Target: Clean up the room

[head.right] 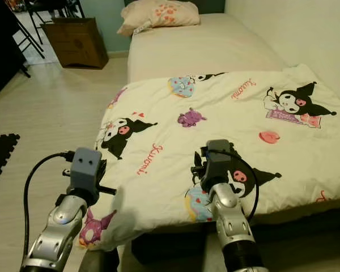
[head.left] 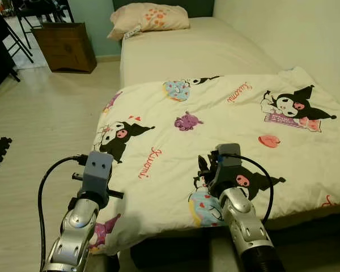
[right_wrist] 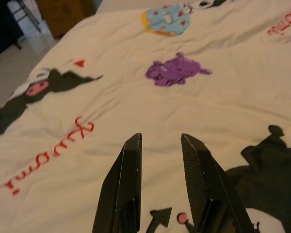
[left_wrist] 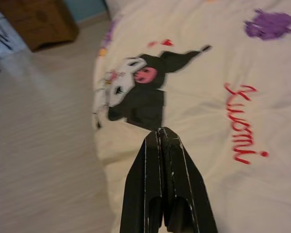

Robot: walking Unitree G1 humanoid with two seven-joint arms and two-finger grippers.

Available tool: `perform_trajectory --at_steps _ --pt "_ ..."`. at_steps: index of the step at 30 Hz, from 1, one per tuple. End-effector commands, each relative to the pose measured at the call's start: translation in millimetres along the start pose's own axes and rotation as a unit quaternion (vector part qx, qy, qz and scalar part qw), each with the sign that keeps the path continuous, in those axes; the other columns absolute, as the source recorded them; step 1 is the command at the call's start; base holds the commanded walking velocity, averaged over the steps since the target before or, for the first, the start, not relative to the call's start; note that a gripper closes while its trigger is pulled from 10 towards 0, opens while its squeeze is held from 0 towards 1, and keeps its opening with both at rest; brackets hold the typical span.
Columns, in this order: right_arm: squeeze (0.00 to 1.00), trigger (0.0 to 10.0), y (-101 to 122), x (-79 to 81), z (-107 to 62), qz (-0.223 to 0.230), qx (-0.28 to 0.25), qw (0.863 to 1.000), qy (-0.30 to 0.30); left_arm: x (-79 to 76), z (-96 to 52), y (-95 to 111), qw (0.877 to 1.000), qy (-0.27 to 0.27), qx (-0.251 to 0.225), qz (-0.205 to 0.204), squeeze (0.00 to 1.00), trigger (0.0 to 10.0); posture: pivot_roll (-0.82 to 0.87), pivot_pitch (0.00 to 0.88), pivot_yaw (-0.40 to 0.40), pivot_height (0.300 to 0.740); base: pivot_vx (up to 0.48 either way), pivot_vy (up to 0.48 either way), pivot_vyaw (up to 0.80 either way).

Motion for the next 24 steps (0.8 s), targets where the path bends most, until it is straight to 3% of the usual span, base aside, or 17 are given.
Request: perform_trajectory --at_steps 1,9,24 --pt "0.0 10.0 -6.2 1.4 -3.0 0.0 0.005 1.0 -0.001 3.6 -4.5 -4.4 1.0 0.008 0.006 -0.001 0.0 10.0 -0.05 0.076 0.033 0.581 0.0 0.0 0.0" --pt "0.0 10.0 -5.6 9.6 -1.8 -0.004 0.001 1.0 0.009 1.9 -6.2 -1.6 1.0 0.003 -0.008 -0.002 0.0 10.0 -0.04 0.068 0.026 0.611 0.0 0.0 0.0" --pt "0.0 10.0 -6.3 10.7 -3.9 -0.008 -0.003 1.0 0.013 2.2 -7.7 0.9 1.0 0.0 -0.019 0.002 0.0 10.0 -0.04 0.079 0.027 0.661 0.0 0.0 0.0"
Point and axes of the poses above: a point about 5 cm out from each wrist's last joint towards the gripper, its own z axis pointing out of the wrist towards the gripper, its own y axis along the axis of the wrist's last joint, x = y × z, the point moved 3 cm from there along z, pointing out of the wrist towards the gripper, and after that the axes turned 5 degrees about z, right-handed, at the moved point
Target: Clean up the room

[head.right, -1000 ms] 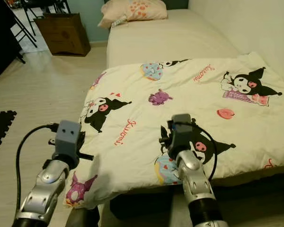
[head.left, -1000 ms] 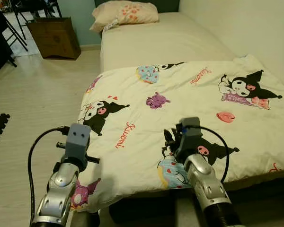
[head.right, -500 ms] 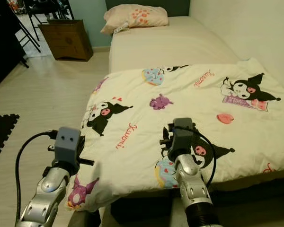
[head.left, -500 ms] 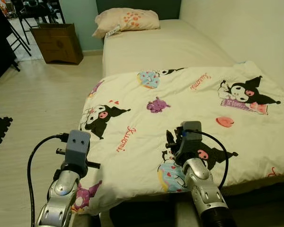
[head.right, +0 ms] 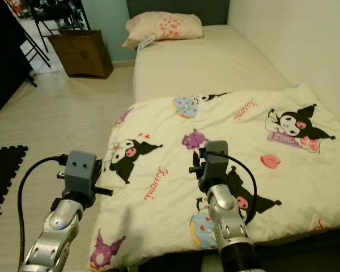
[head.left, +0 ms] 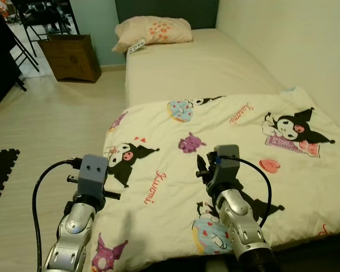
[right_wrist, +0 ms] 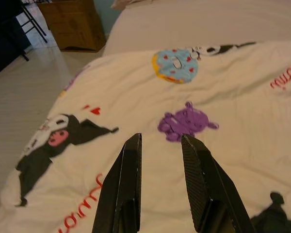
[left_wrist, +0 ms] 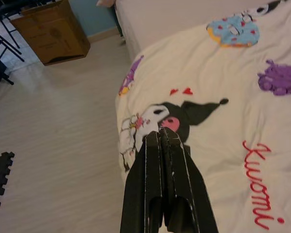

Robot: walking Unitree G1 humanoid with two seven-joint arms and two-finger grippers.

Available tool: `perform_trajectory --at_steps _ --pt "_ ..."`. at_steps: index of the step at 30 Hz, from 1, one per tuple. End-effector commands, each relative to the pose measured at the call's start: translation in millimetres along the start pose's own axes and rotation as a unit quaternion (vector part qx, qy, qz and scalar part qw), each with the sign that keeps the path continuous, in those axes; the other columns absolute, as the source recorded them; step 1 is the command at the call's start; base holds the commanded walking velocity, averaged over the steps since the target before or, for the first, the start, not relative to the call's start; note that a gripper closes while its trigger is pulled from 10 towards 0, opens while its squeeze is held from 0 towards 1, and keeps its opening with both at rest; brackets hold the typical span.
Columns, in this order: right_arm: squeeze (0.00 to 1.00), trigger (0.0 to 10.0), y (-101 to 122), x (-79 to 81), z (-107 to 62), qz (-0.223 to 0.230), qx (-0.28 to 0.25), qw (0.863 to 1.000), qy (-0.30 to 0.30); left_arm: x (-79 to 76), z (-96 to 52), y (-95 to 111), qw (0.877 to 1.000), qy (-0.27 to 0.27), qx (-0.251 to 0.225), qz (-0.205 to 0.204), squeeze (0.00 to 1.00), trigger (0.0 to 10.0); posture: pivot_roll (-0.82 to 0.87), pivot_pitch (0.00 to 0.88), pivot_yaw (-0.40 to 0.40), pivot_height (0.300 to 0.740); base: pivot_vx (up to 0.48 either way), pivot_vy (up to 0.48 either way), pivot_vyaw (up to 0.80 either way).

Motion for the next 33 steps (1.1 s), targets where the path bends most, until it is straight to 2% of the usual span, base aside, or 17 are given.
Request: perform_trajectory --at_steps 1,24,33 --pt "0.0 10.0 -3.4 2.0 -2.5 -0.002 0.002 1.0 0.003 1.8 -3.5 -0.1 1.0 0.001 -0.003 0.003 0.0 10.0 -0.04 0.079 0.027 0.666 0.0 0.0 0.0" --pt "0.0 10.0 0.8 -4.8 -5.5 0.011 -0.01 1.0 -0.002 1.3 -8.3 3.1 1.0 0.006 -0.012 -0.005 0.0 10.0 -0.04 0.1 0.027 0.74 0.0 0.0 0.0" --pt "0.0 10.0 2.5 -1.1 -6.0 0.019 -0.017 1.0 0.007 2.7 -11.7 1.9 1.0 0.008 -0.01 -0.01 0.0 10.0 -0.04 0.105 0.023 0.74 0.0 0.0 0.0"
Point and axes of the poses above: a point about 5 cm out from each wrist's last joint towards the gripper, its own z axis pointing out of the wrist towards the gripper, its own y axis along the axis of the wrist's last joint, x = y × z, the point moved 3 cm from there along z, pointing out of the wrist towards the gripper, and after that the axes turned 5 degrees about z, right-handed, at the moved point
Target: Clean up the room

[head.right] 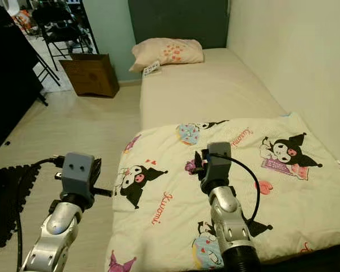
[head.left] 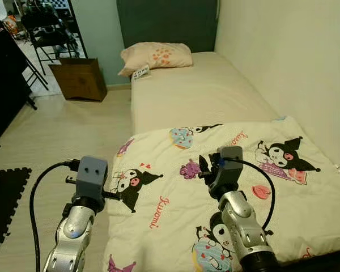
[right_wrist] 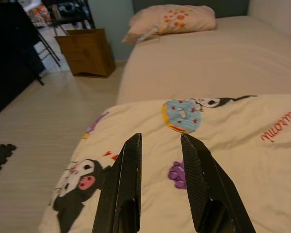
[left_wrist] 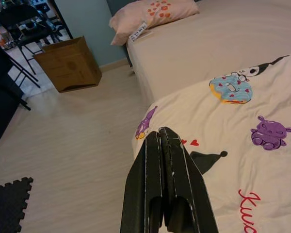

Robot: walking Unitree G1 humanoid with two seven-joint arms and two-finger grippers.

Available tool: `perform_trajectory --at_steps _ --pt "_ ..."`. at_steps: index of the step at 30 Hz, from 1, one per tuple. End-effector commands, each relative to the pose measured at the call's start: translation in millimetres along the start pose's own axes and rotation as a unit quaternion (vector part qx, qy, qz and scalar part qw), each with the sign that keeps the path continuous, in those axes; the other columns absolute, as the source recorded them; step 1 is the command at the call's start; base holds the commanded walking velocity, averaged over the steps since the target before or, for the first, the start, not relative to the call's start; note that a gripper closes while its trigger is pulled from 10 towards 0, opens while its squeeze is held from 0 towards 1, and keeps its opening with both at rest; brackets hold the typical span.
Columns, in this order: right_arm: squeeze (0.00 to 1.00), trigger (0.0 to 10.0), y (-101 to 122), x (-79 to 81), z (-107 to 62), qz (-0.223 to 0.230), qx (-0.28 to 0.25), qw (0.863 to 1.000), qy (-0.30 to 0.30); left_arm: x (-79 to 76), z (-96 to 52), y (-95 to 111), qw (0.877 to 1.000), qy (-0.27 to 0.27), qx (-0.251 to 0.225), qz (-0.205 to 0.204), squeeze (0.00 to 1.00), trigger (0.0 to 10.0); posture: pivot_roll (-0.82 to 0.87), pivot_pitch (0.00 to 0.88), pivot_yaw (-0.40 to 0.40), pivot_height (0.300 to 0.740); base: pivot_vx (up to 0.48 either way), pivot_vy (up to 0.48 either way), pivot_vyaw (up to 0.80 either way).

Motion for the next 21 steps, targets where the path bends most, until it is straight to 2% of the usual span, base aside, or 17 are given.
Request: perform_trajectory --at_steps 1,14,21 --pt "0.0 10.0 1.4 1.4 -1.7 0.009 -0.009 1.0 0.002 2.5 -3.4 -3.6 1.0 0.004 0.008 -0.002 0.0 10.0 -0.04 0.105 0.023 0.74 0.0 0.0 0.0" --pt "0.0 10.0 -1.4 2.4 -2.1 0.009 -0.003 1.0 0.003 1.2 -3.6 -3.9 1.0 0.001 0.012 -0.011 0.0 10.0 -0.04 0.114 0.018 0.74 0.0 0.0 0.0" --pt "0.0 10.0 -2.6 0.8 -2.5 0.009 0.0 1.0 -0.001 -0.4 -4.1 -3.3 1.0 -0.005 0.012 -0.014 0.0 10.0 -0.04 0.118 0.019 0.74 0.0 0.469 0.0"
Point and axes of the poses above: a point about 5 cm out from each wrist's last joint towards the gripper, its own z axis pointing out of the wrist towards the gripper, its own y axis along the axis of the wrist's last joint, x = y × z, the point moved 3 cm from there along z, pointing out of the wrist towards the gripper, and after that the axes turned 5 degrees about z, right-handed, at the moved point
